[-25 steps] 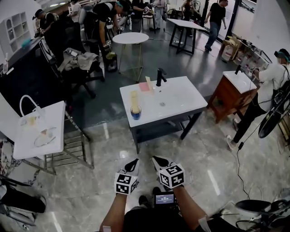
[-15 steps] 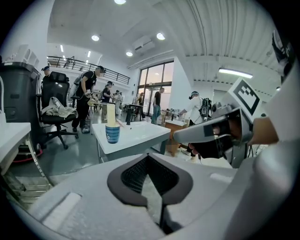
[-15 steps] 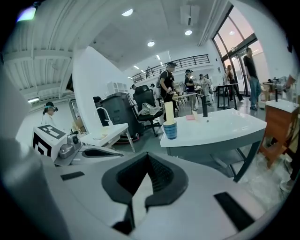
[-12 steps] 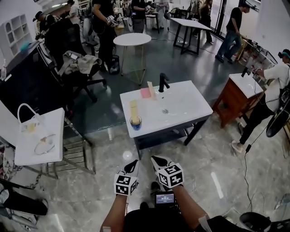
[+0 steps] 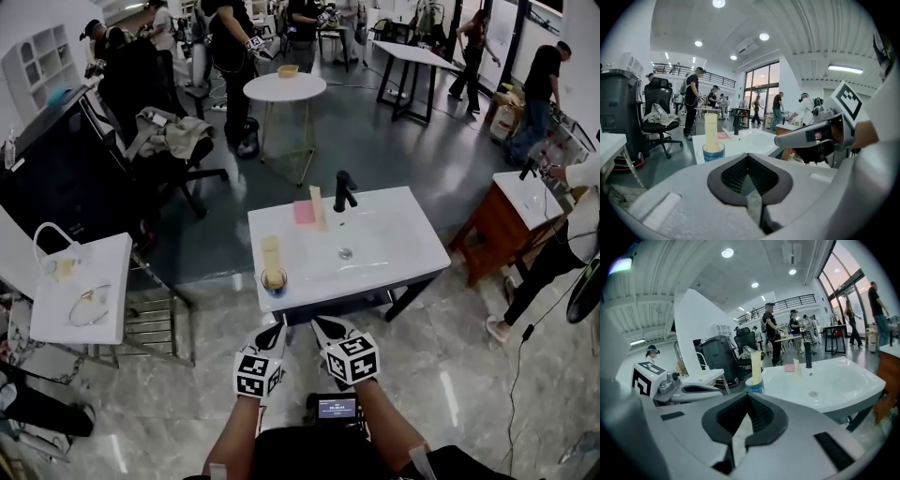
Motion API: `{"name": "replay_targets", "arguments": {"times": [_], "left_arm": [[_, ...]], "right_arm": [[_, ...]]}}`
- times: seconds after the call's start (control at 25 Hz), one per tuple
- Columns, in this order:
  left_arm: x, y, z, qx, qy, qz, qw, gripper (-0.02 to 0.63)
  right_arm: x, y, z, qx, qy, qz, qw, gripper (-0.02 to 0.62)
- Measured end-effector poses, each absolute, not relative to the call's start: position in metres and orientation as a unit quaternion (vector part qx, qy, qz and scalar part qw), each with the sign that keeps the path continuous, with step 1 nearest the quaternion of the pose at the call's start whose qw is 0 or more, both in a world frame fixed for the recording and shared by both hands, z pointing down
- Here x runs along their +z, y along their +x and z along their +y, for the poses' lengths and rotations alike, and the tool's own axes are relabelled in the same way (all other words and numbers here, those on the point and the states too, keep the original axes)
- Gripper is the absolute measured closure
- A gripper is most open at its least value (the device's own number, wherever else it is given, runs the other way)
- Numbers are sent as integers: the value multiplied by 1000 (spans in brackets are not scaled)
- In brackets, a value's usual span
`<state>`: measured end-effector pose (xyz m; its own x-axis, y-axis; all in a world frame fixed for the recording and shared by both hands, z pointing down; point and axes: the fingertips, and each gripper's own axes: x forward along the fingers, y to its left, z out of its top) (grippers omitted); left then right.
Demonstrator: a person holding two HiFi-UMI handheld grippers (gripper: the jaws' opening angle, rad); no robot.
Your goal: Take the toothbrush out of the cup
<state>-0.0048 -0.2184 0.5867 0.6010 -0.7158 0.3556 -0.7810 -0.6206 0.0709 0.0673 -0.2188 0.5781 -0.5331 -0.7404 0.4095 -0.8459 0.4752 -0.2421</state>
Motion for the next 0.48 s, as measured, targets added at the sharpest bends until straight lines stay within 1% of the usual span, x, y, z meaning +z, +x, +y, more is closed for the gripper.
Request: {"name": "replay_targets", "arguments": {"times": [0.48], "left_arm": [[597,-7,-260,152,871,-450,124,597]], "right_arm": [[590,61,-265,224,429,-864,138,586]]}}
